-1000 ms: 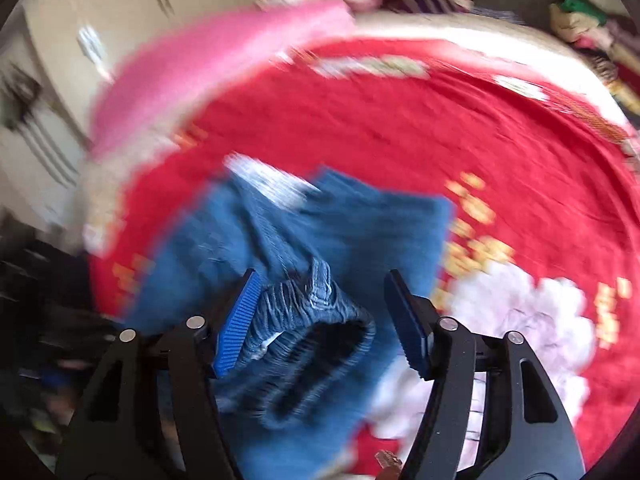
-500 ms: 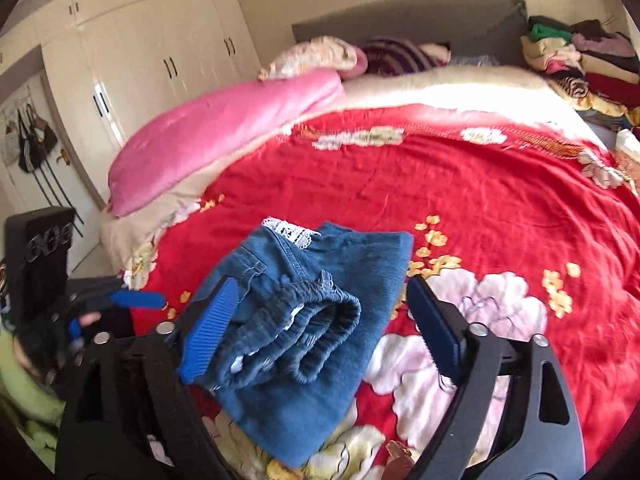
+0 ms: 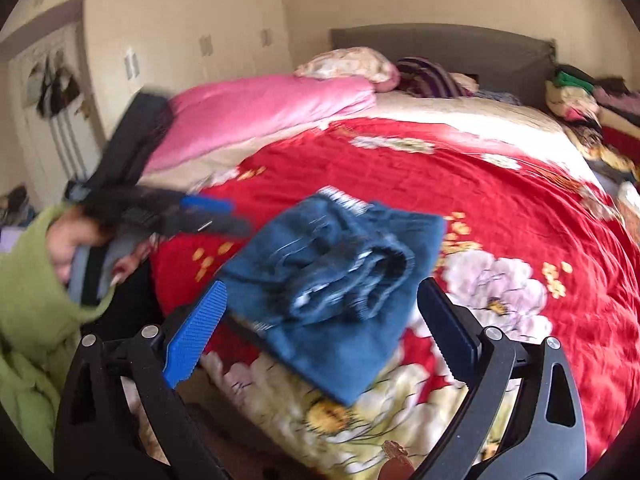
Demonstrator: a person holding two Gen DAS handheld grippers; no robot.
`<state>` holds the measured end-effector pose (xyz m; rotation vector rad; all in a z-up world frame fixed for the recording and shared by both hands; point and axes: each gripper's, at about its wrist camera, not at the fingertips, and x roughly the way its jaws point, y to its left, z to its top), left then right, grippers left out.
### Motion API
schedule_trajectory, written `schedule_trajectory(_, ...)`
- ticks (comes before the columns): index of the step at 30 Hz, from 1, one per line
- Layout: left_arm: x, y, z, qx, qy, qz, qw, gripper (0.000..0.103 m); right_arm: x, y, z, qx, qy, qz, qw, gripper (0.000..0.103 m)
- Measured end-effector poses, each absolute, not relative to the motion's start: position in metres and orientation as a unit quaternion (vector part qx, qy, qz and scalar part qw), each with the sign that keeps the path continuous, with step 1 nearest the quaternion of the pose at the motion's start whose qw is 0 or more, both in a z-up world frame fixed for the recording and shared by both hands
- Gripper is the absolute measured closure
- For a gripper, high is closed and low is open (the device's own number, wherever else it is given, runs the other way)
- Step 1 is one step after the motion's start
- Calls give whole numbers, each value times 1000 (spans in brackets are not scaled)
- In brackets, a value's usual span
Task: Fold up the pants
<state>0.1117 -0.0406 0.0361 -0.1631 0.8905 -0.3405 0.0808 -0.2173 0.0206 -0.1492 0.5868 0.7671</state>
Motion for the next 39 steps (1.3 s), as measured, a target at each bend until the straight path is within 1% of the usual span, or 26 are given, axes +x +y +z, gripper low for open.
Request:
schedule_trajectory(3,126,-41,28,-70,446,-168,876,7,70,-190,10,-121,284,384,870,13)
schedule_trajectory(5,134,-40,26,-77,448,-174,874,29,65,-173,3,-150,286,392,861,24)
schedule_trajectory(6,139,-39,25,-84,450,-181,870,43,64,-162,-2,-169,289,402,852,33)
schedule_trajectory(7,144,-38,25,-89,450,-187,868,46,63,-157,-4,-177,290,408,848,38)
schedule_trajectory(8,146,-38,24,-90,451,-189,867,49,63,-149,-8,-188,291,413,842,41)
schedule_trajectory(9,149,-40,24,-89,452,-192,867,59,63,-144,-10,-195,292,417,838,48)
schedule_trajectory(10,151,-41,24,-86,451,-197,866,66,63,-139,-11,-205,293,422,833,54)
schedule_trajectory(12,154,-47,24,-76,450,-201,867,66,63,-128,-15,-228,291,428,825,58)
schedule_trajectory(15,161,-53,16,-63,461,-198,863,66,65,-114,-20,-259,287,435,813,59)
schedule_trajectory(17,166,-57,7,-54,471,-194,859,66,68,-99,-28,-300,281,432,803,47)
schedule_trajectory(18,168,-58,4,-51,474,-193,858,66,66,-97,-32,-319,271,424,803,46)
schedule_trajectory(20,171,-57,0,-51,477,-190,857,66,66,-89,-40,-346,270,429,790,80)
schedule_trajectory(21,172,-56,-2,-56,478,-189,856,66,66,-89,-41,-334,287,449,777,92)
schedule_trajectory(22,173,-55,-3,-58,479,-189,855,65,65,-93,-39,-317,303,462,770,95)
schedule_trajectory(25,171,-55,-3,-56,475,-190,857,64,54,-104,-37,-313,309,474,763,95)
schedule_trajectory(29,170,-57,-4,-56,470,-183,861,64,55,-101,-60,-331,326,447,764,94)
schedule_trajectory(31,167,-59,-2,-49,466,-178,865,64,53,-101,-58,-315,334,459,761,79)
schedule_trajectory(32,166,-60,-1,-47,466,-178,866,64,51,-101,-56,-310,334,462,761,77)
schedule_trajectory(34,164,-61,2,-45,464,-178,867,60,47,-105,-49,-296,333,471,761,66)
schedule_trajectory(36,161,-62,5,-46,458,-178,870,59,47,-115,-38,-270,331,479,767,61)
schedule_trajectory(39,156,-62,10,-51,452,-179,873,58,41,-131,-22,-242,321,479,780,58)
